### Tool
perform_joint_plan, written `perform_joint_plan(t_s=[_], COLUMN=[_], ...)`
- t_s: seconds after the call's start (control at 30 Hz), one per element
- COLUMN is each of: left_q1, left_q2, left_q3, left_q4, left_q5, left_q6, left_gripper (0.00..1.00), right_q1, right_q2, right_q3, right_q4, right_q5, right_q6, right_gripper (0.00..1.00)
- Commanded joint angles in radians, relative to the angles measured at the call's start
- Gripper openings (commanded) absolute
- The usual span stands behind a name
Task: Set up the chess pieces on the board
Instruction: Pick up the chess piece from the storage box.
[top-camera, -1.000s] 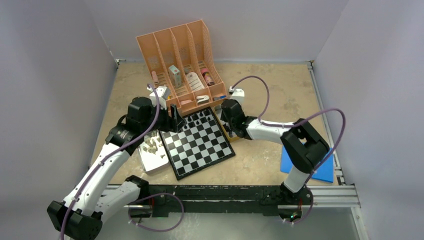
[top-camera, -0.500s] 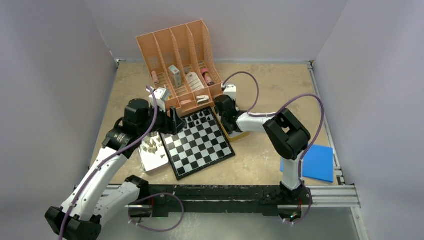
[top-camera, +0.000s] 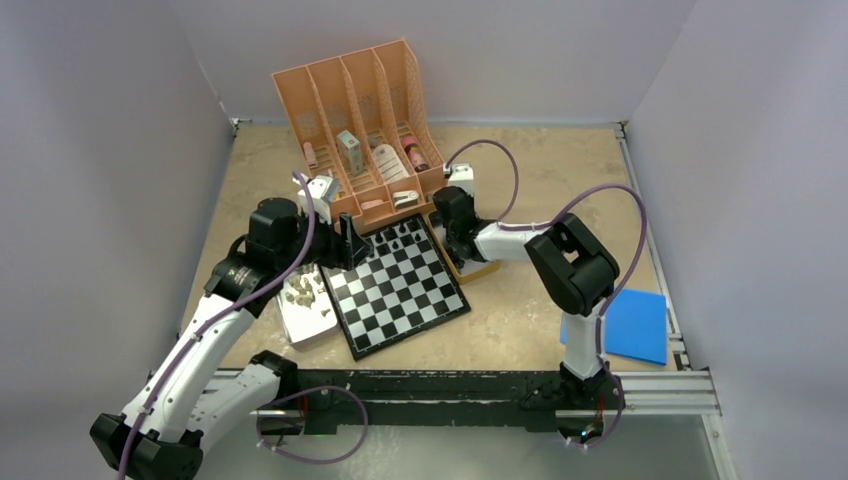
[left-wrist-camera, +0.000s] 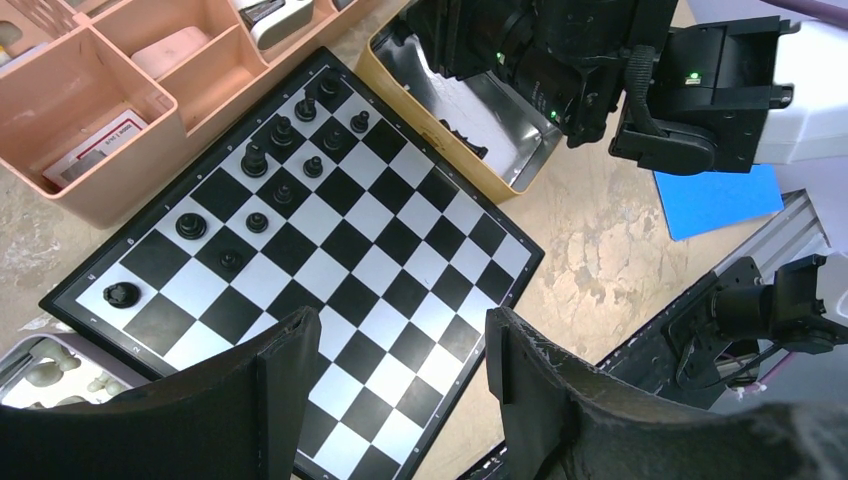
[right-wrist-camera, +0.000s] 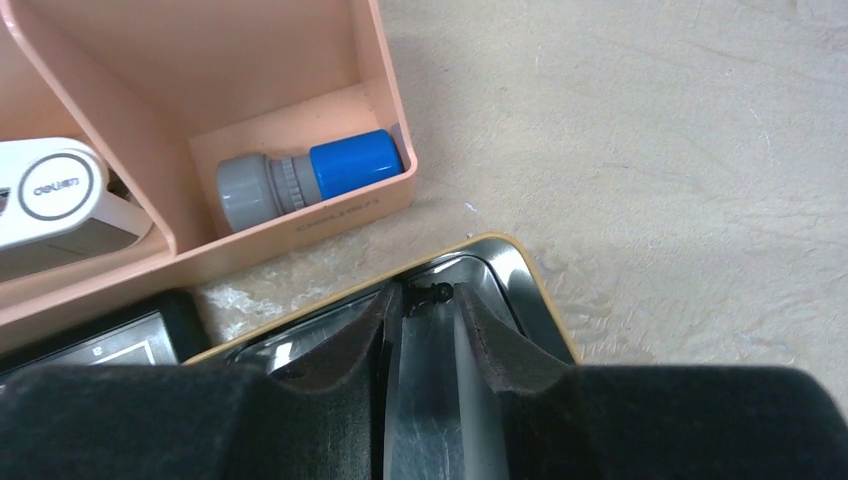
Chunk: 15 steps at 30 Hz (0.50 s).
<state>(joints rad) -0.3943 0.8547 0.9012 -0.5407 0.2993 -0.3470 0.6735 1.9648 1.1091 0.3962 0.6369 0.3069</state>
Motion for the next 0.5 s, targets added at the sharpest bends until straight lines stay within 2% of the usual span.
perform_joint_plan(t_s=[0.0,0.47], left_q1=[-0.003,-0.003], left_q2=[-0.007,0.003], left_q3=[-0.002,-0.004], left_q4=[0.033,0.031], left_q5=[-0.013,-0.018], left_q6=[0.008,0.006], left_gripper=[0.62,0.61], right_q1=[-0.008,-0.011], right_q2=[0.024,0.036], right_q3=[0.026,0.030], right_q4=[0.065,0.063], right_q5=[0.003,-0.016], right_q6=[-0.046,-0.056], right_gripper=[0.28,0.25])
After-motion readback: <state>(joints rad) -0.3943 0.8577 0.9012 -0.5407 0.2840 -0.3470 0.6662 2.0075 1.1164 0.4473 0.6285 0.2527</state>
